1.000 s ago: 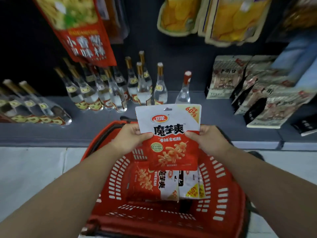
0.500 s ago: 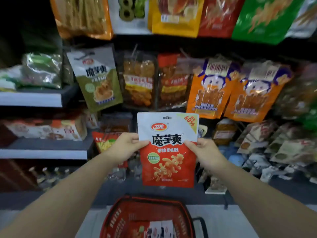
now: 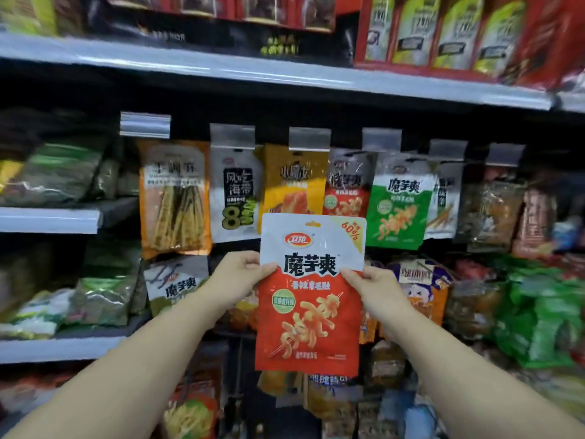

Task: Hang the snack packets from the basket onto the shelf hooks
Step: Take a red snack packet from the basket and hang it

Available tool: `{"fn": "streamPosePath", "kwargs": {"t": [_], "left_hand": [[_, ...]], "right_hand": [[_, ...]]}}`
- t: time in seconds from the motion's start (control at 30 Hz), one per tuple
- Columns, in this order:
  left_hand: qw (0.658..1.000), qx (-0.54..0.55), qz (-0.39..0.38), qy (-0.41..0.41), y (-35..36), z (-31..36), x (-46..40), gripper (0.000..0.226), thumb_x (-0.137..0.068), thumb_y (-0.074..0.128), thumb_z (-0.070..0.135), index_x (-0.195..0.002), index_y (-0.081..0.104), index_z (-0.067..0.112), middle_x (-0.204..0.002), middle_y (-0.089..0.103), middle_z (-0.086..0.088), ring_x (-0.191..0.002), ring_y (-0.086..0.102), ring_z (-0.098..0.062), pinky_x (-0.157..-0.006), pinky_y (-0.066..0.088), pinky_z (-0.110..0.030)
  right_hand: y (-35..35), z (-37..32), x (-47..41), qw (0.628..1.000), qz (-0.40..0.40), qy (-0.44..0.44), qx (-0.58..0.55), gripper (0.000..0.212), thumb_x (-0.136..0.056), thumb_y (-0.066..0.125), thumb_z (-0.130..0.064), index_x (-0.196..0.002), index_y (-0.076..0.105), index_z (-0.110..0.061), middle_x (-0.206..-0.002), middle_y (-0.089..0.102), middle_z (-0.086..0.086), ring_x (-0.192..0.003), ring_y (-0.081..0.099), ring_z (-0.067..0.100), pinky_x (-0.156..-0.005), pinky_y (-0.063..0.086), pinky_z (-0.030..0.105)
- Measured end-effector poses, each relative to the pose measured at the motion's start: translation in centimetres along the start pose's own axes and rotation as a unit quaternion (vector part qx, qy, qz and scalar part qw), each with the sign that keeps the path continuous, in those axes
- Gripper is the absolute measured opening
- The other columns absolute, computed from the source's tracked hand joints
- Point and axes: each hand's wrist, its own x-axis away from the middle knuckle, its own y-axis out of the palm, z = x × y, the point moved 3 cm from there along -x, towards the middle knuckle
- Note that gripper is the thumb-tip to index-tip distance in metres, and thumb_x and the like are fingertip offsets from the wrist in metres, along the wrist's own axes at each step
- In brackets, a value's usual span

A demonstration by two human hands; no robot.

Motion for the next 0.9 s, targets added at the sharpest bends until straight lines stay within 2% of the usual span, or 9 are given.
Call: {"fn": "streamPosePath", "kwargs": {"t": [0.07,0.17,0.27,0.37,0.5,0.67,0.77,0.83,0.9], "left_hand": [[1.000,0.003,-0.006,0.000,0.6,1.1,-1.0,0.016,-0.092,0.061,0.024,-0.093,0.067,0.009,-0.075,0.075,-0.003,-0.063,0.069,-0.017,-0.049,0.053,-0.026],[1.000,-0.002,-0.011,0.001,2.0,2.6,-3.0,0.017,-0.092,0.061,0.024,-0.088,0.067,0.009,-0.084,0.075,-0.005,-0.077,0.072,-0.019,-0.063,0.058,-0.029],[1.000,-0.008,-0.010,0.003,4.3,3.7,-5.1,0.019,-0.093,0.060,0.024,-0.077,0.065,0.016,-0.081,0.073,-0.004,-0.068,0.068,-0.015,-0.051,0.051,-0.021],[1.000,0.010,0.002,-0.006,6.7,4.6,-7.8,0.016,-0.094,0.059,0.026,-0.089,0.068,0.013,-0.085,0.074,-0.007,-0.066,0.067,-0.016,-0.046,0.047,-0.019],[0.999,-0.019,0.049,-0.005,9.2,6.0,-11.4,0.022,-0.093,0.060,0.029,-0.075,0.064,0.016,-0.065,0.066,0.009,-0.049,0.057,0.000,-0.039,0.038,-0.011],[0.995,-0.019,0.098,0.013,11.4,8.3,-15.3,0.033,-0.094,0.058,0.033,-0.096,0.066,0.001,-0.086,0.070,-0.004,-0.072,0.059,-0.018,-0.054,0.036,-0.026],[0.992,0.004,0.122,0.039,11.6,9.4,-16.5,0.030,-0.094,0.056,0.033,-0.089,0.065,0.004,-0.073,0.064,-0.002,-0.061,0.051,-0.016,-0.052,0.034,-0.027],[0.988,0.024,0.142,0.050,11.5,9.9,-17.1,0.030,-0.094,0.056,0.032,-0.085,0.065,0.006,-0.061,0.064,0.003,-0.054,0.051,-0.012,-0.052,0.039,-0.025],[0.985,0.040,0.158,0.057,11.3,10.3,-17.4,0.029,-0.095,0.056,0.030,-0.086,0.064,0.004,-0.054,0.062,0.006,-0.043,0.052,-0.005,-0.043,0.039,-0.019]], "right_hand": [[-0.7,-0.3,-0.7,0.999,0.033,-0.001,0.007,0.016,-0.091,0.062,-0.031,-0.080,0.069,-0.021,-0.085,0.074,0.005,-0.080,0.071,0.027,-0.080,0.058,0.047],[-2.0,0.1,-2.2,0.997,0.076,0.007,0.012,0.025,-0.088,0.063,-0.039,-0.075,0.071,-0.018,-0.081,0.075,0.004,-0.081,0.071,0.030,-0.080,0.056,0.052],[-3.9,0.2,-4.2,0.995,0.094,0.017,0.013,0.030,-0.088,0.063,-0.040,-0.082,0.072,-0.011,-0.081,0.075,0.007,-0.080,0.071,0.032,-0.080,0.056,0.053],[-6.4,-0.4,-6.9,0.994,0.108,0.000,0.012,0.030,-0.090,0.061,-0.035,-0.083,0.070,-0.007,-0.083,0.074,0.011,-0.081,0.070,0.033,-0.080,0.056,0.050],[-9.2,-0.6,-11.3,0.992,0.114,-0.034,0.030,0.035,-0.090,0.061,-0.034,-0.087,0.070,-0.001,-0.086,0.073,0.016,-0.083,0.068,0.036,-0.075,0.055,0.045],[-11.9,-1.8,-16.7,0.991,0.100,-0.076,0.038,0.045,-0.086,0.061,-0.044,-0.086,0.066,0.001,-0.086,0.071,0.018,-0.082,0.068,0.037,-0.080,0.055,0.049],[-12.7,-3.1,-18.9,0.991,0.088,-0.103,0.022,0.033,-0.088,0.062,-0.036,-0.083,0.068,-0.004,-0.084,0.073,0.016,-0.082,0.069,0.035,-0.079,0.055,0.048],[-12.8,-3.8,-20.1,0.991,0.072,-0.115,0.021,0.029,-0.087,0.063,-0.038,-0.077,0.068,-0.011,-0.081,0.074,0.011,-0.081,0.070,0.032,-0.078,0.056,0.048],[-12.7,-4.2,-21.0,0.992,0.058,-0.115,0.015,0.032,-0.086,0.063,-0.042,-0.078,0.068,-0.012,-0.079,0.075,0.009,-0.079,0.071,0.032,-0.078,0.056,0.050]]}}
